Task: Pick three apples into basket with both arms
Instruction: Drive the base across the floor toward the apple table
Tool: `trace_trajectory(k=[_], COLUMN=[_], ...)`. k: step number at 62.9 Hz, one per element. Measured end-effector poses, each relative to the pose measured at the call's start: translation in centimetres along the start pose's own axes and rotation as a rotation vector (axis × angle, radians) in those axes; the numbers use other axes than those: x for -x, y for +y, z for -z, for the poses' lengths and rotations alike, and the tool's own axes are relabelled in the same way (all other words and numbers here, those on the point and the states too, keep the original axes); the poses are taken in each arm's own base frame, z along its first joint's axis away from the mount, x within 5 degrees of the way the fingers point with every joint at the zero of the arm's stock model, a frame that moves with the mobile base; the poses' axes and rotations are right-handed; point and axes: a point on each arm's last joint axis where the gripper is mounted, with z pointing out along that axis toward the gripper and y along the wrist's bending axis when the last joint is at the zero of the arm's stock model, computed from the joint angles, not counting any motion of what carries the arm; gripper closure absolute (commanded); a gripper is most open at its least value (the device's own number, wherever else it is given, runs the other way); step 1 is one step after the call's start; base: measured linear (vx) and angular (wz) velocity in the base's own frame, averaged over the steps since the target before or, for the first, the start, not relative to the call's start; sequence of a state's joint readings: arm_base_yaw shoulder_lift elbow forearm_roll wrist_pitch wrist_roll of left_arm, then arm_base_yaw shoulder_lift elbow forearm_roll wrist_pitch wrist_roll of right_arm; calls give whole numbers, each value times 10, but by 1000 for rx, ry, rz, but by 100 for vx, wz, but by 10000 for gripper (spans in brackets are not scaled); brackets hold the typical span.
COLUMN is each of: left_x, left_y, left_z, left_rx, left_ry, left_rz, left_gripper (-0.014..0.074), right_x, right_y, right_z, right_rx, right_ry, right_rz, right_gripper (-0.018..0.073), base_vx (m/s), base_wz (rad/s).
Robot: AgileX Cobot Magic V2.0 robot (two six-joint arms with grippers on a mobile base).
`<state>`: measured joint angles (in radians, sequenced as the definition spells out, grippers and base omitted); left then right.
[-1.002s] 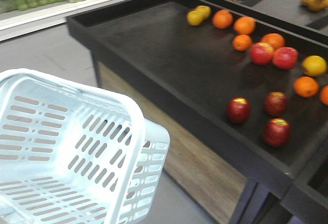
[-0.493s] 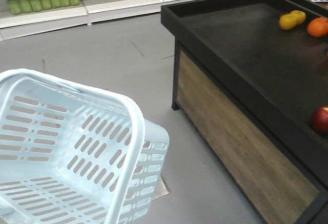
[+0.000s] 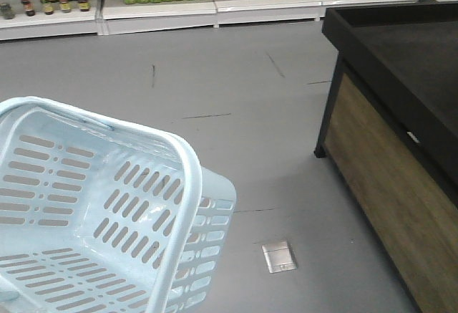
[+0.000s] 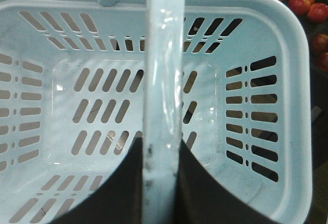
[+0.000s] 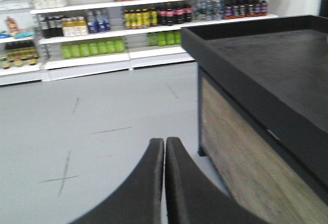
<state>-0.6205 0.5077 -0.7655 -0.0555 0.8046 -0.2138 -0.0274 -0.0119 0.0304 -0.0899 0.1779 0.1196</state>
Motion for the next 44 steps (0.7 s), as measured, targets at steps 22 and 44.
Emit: trace_trajectory(k=[22, 44], left_x=[0, 0], left_y=[0, 0], left_z=[0, 0], left_rx=[0, 0], left_ry=[0, -1], left_rz=[0, 0], left_gripper=[603, 603], right_x=[0, 0], right_y=[0, 0], right_z=[0, 0], right_rx=[0, 0], right_ry=[0, 0], right_rz=[0, 0], right_gripper=[568, 568], base_vx=[-1, 9], base_wz=[50, 37])
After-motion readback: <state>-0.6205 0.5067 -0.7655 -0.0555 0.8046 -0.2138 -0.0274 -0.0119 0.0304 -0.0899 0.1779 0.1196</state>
